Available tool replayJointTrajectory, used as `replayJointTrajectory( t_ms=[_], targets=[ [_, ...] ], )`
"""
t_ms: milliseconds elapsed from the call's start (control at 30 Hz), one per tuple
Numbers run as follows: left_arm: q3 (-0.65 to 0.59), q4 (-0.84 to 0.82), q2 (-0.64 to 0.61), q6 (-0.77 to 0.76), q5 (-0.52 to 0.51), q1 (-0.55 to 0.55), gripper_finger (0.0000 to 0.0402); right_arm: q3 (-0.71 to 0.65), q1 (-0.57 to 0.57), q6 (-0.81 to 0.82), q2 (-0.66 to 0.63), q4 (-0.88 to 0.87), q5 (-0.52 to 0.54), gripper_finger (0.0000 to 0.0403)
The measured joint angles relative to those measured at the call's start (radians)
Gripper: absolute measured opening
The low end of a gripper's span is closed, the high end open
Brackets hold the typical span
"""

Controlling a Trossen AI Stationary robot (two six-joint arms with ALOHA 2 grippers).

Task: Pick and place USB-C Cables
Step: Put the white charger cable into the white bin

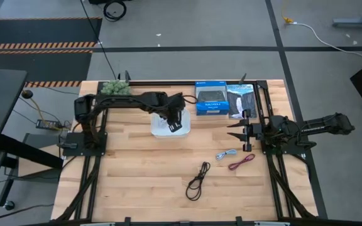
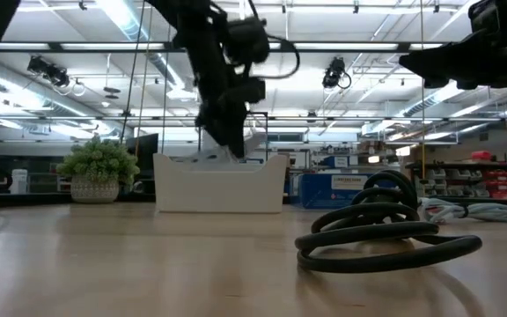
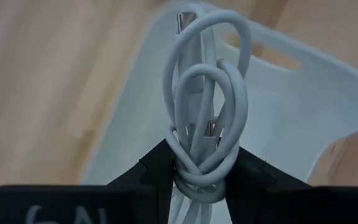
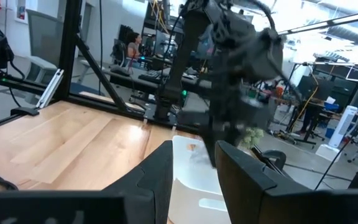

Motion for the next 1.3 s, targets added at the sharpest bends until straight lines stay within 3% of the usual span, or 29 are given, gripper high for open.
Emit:
replayJointTrajectory(
  t_ms=[400,767,1133,1300],
  targets=[
    [0.000,0.014,0.175,-0.004,0.055,0.010,0.0116,0.000,0.000,0.000,0.000,0.000,0.000,0.0128],
    [0.003,0.032,0.195,-0.011,0.033,0.011,0.0119,0.000,0.000,0.000,0.000,0.003,-0.001,0.0128],
    [0.049,-0.042,0.190,-0.090,0.038,0.014,0.0208,0.000,0.000,0.000,0.000,0.004,-0.001,0.0128],
    [0.119,-0.153,0.169,-0.147,0.106,0.018,0.0235,0.000,0.000,0.000,0.000,0.007,-0.002,0.0128]
  ],
)
